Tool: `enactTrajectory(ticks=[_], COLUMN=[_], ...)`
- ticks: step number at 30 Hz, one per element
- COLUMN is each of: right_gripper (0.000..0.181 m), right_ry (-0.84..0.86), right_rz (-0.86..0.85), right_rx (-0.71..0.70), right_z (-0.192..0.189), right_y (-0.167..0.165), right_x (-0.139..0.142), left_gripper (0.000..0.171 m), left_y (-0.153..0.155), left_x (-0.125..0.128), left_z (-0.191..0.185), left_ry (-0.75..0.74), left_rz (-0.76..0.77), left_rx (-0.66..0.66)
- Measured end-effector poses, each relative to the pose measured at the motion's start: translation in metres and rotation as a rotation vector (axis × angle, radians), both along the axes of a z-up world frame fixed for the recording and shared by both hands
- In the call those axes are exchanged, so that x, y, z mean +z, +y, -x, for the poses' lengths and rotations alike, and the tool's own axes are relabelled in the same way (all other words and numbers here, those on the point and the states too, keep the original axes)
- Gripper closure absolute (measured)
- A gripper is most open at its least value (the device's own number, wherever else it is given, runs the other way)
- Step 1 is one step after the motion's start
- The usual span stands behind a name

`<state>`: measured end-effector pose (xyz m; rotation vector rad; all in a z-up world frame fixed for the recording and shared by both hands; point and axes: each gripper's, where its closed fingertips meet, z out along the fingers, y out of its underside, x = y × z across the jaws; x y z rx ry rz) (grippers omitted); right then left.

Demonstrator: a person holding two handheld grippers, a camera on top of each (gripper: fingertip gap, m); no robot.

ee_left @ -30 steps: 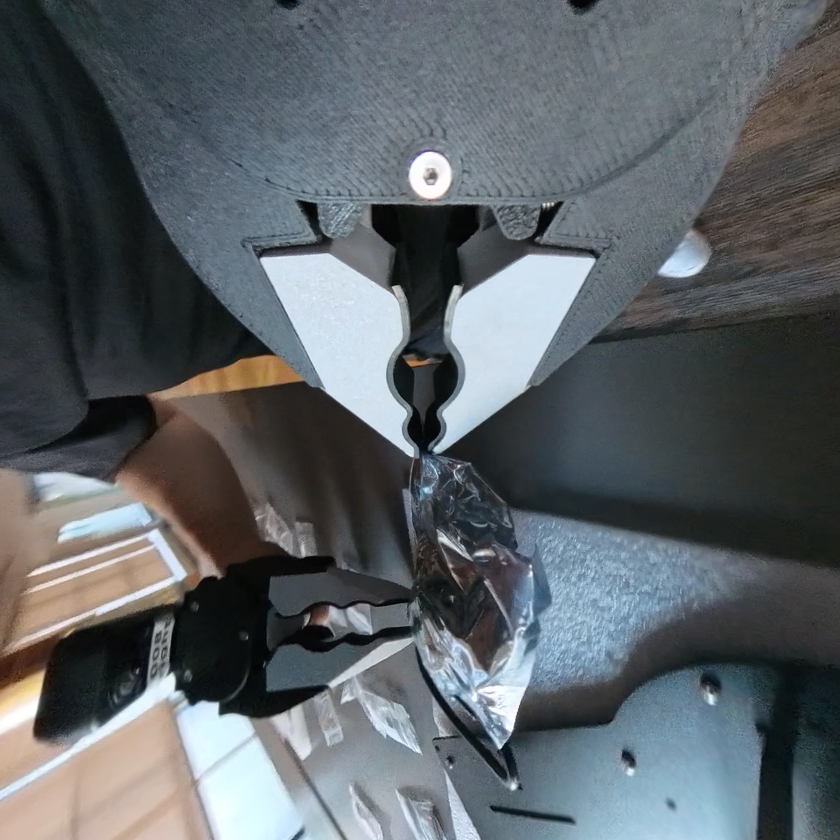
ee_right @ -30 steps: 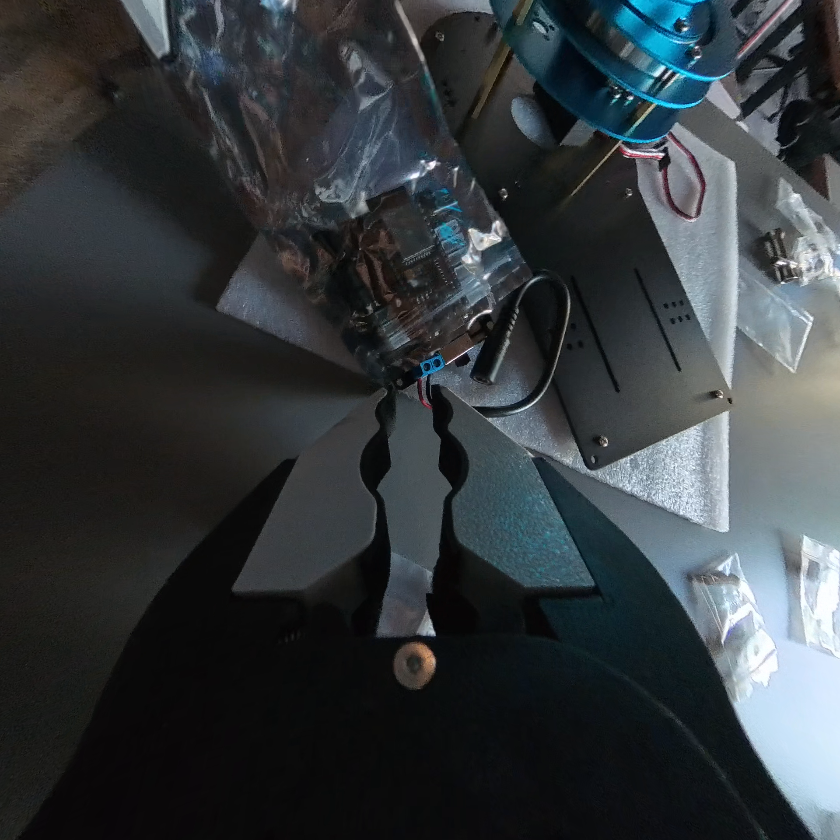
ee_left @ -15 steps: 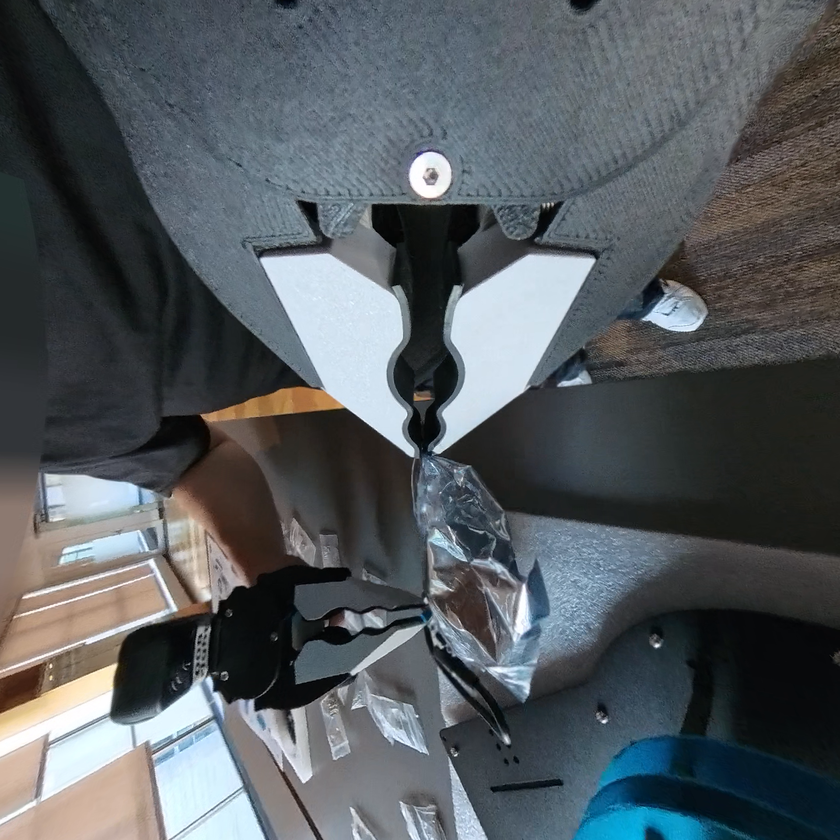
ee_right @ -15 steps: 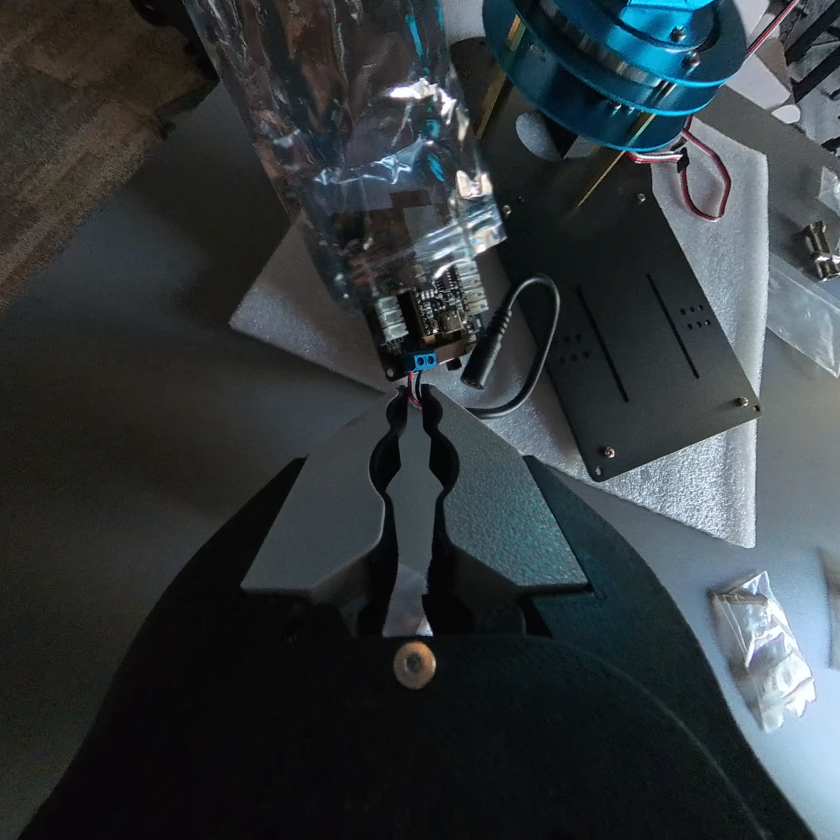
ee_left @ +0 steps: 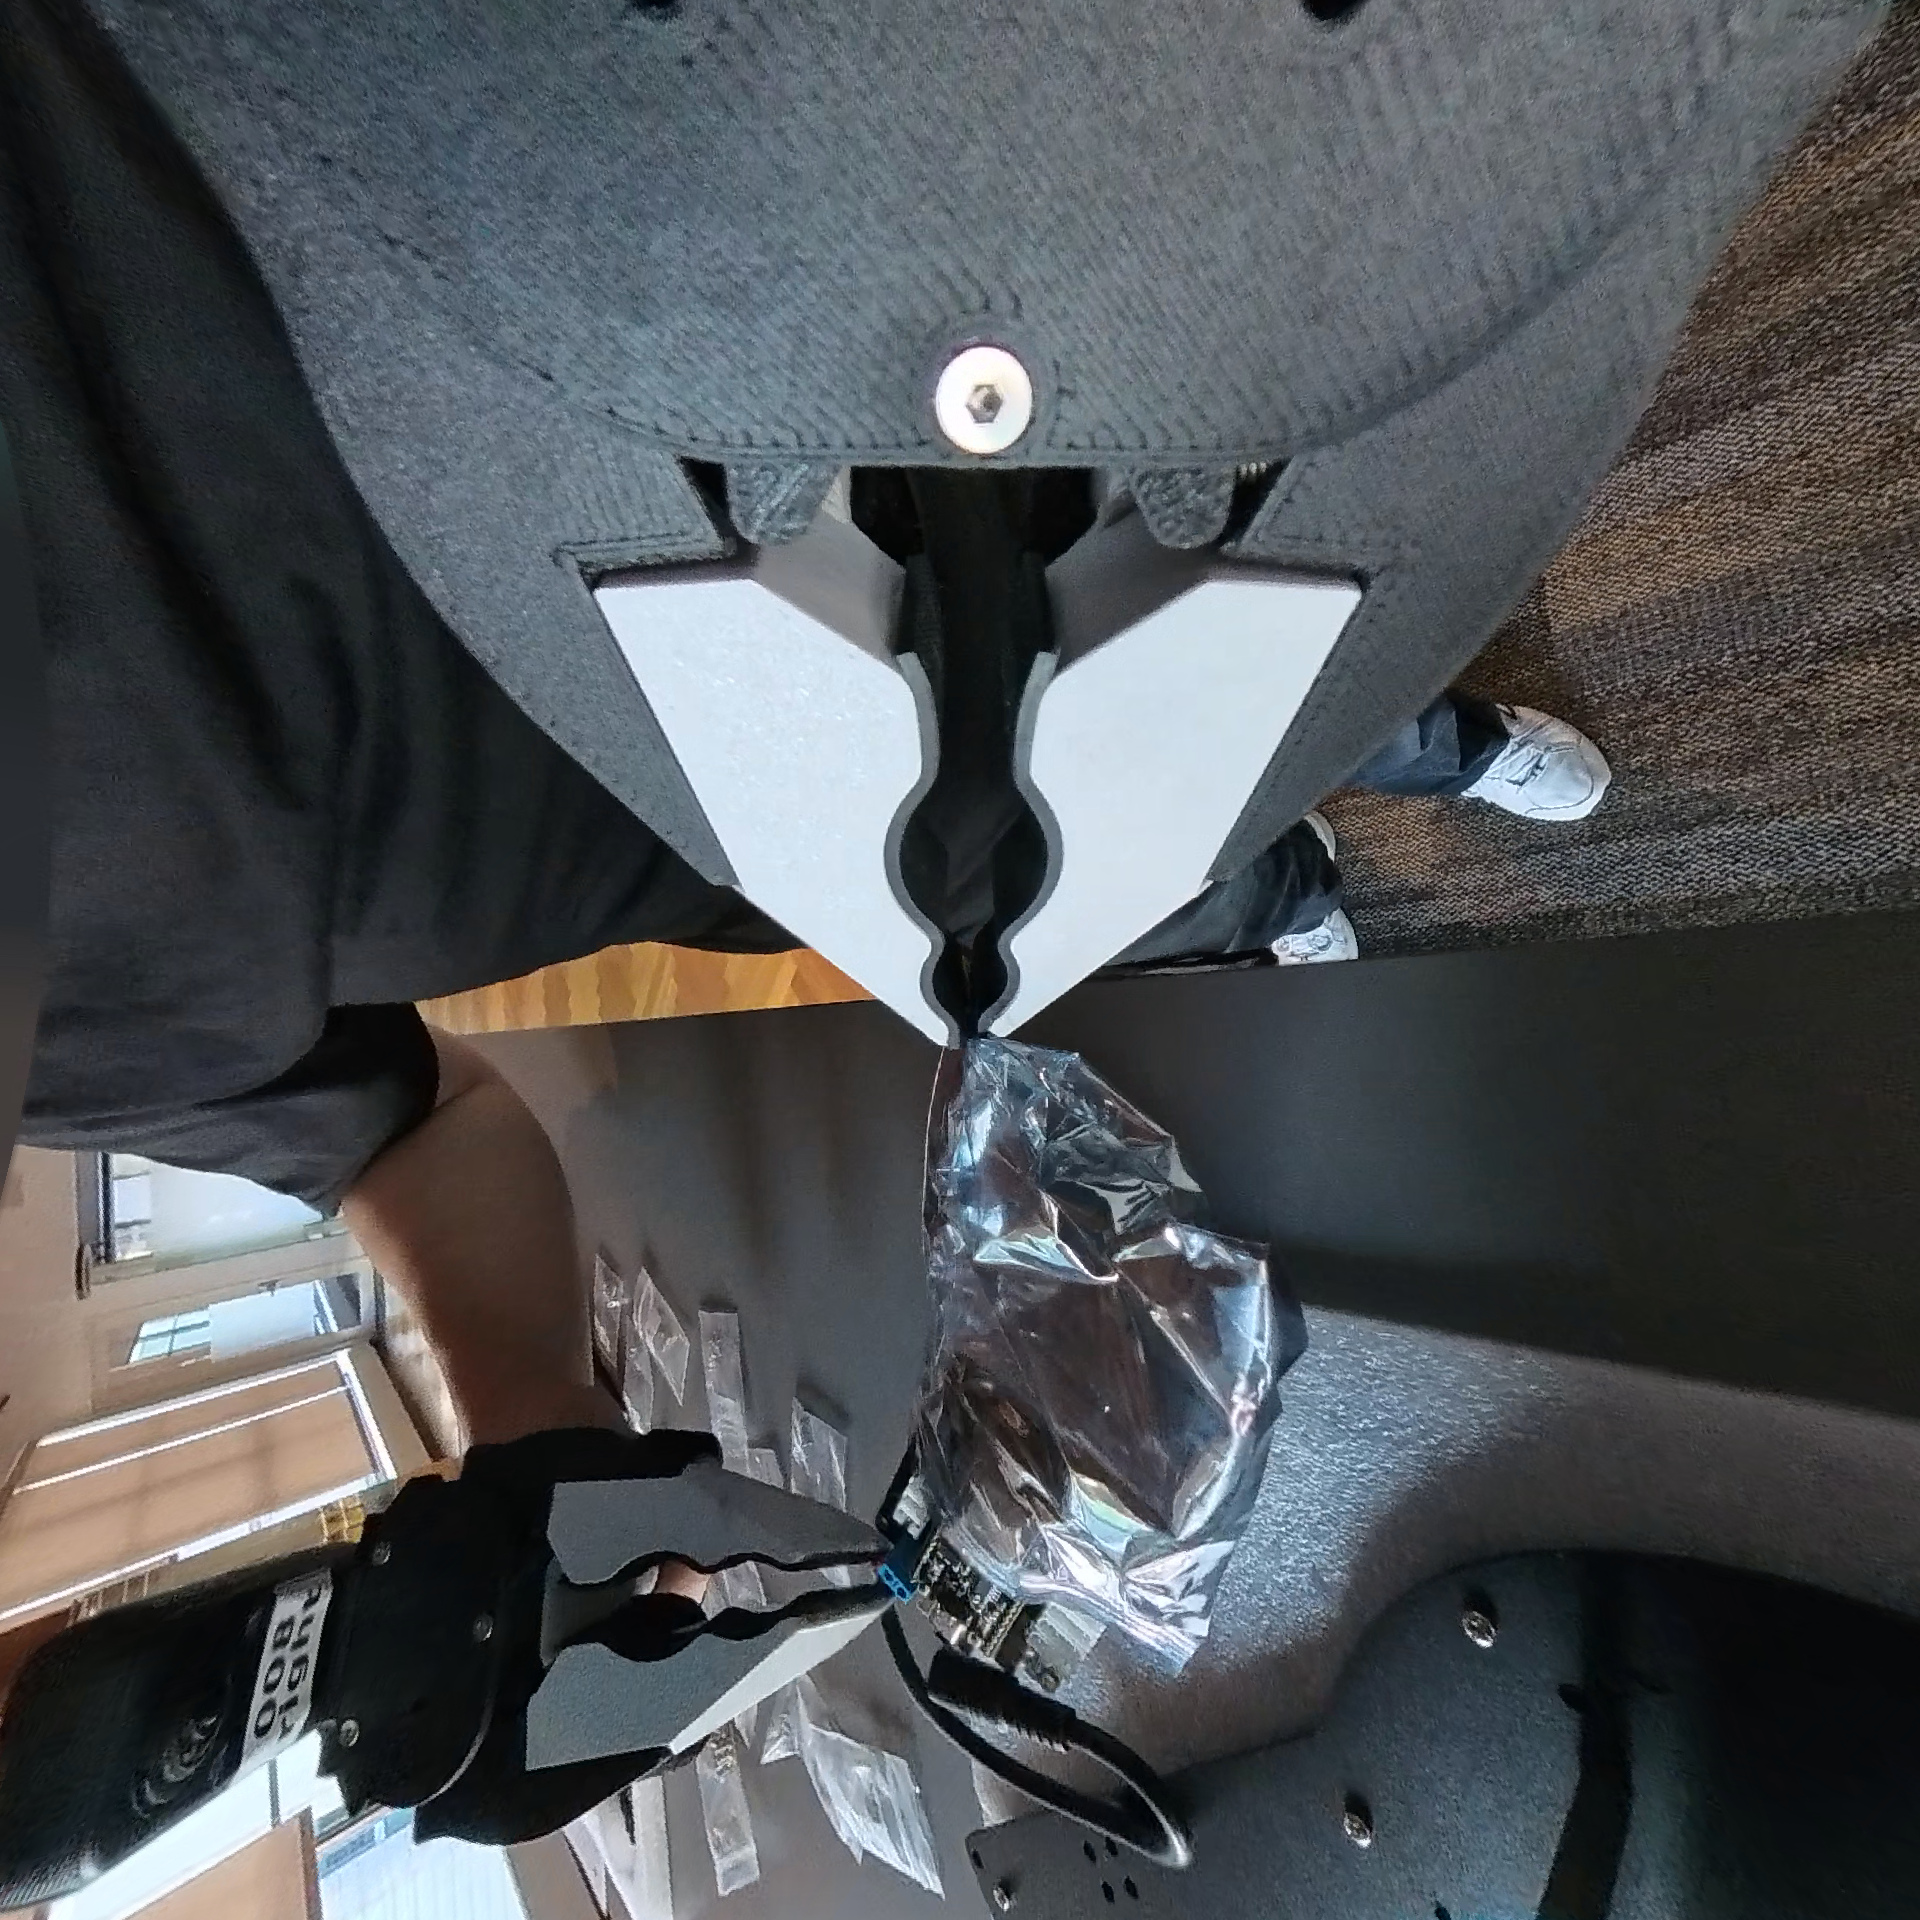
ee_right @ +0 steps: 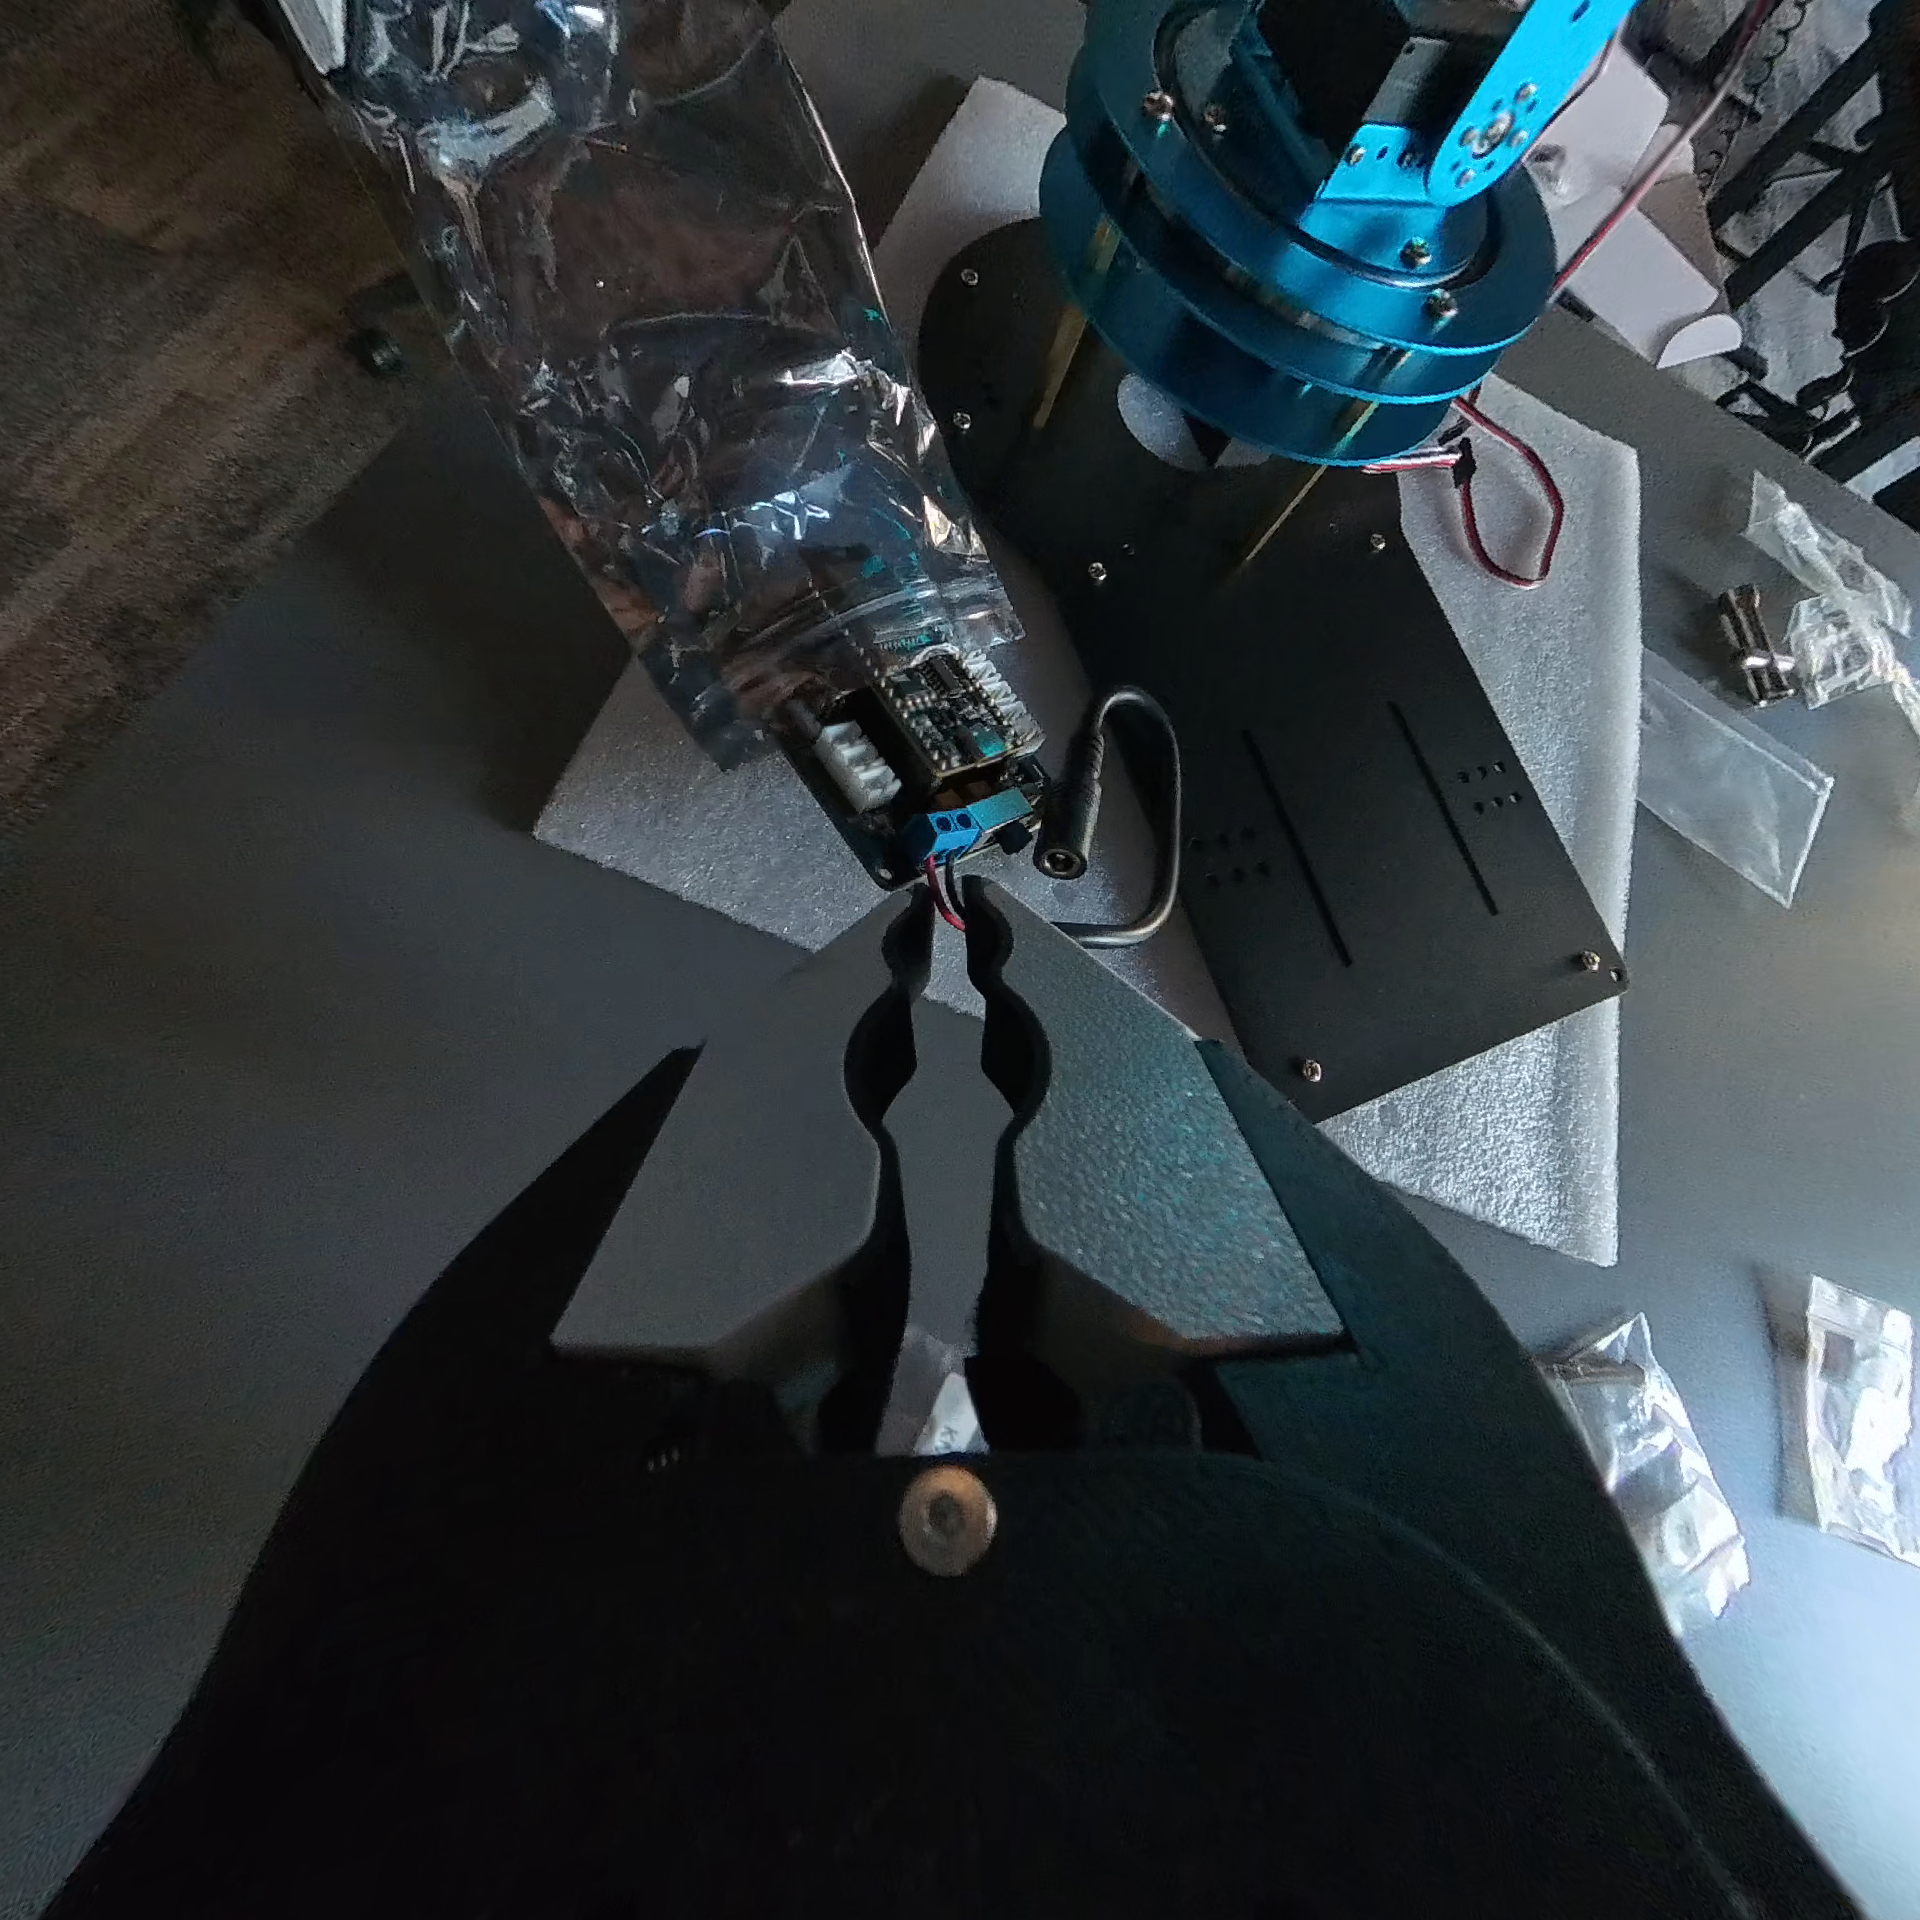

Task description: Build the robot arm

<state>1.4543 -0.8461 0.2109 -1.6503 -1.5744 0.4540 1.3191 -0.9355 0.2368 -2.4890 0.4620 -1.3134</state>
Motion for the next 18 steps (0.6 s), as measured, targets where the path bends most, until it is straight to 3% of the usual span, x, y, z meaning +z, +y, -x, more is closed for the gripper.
enactTrajectory(ticks=[11, 18], right_gripper=[0.176, 0.177], right_ry=[0.058, 0.072], right_rz=[-0.031, -0.006], right_rx=[-0.005, 0.009], right_z=[0.000, 0.004], right_y=[0.007, 0.009], right_x=[0.011, 0.017], left_gripper=[0.171, 0.171], left_y=[-0.006, -0.006], left_x=[0.000, -0.006], left_z=[0.003, 0.005], left_ry=[-0.072, -0.018], left_rz=[0.036, 0.021], left_rx=[0.014, 0.001])
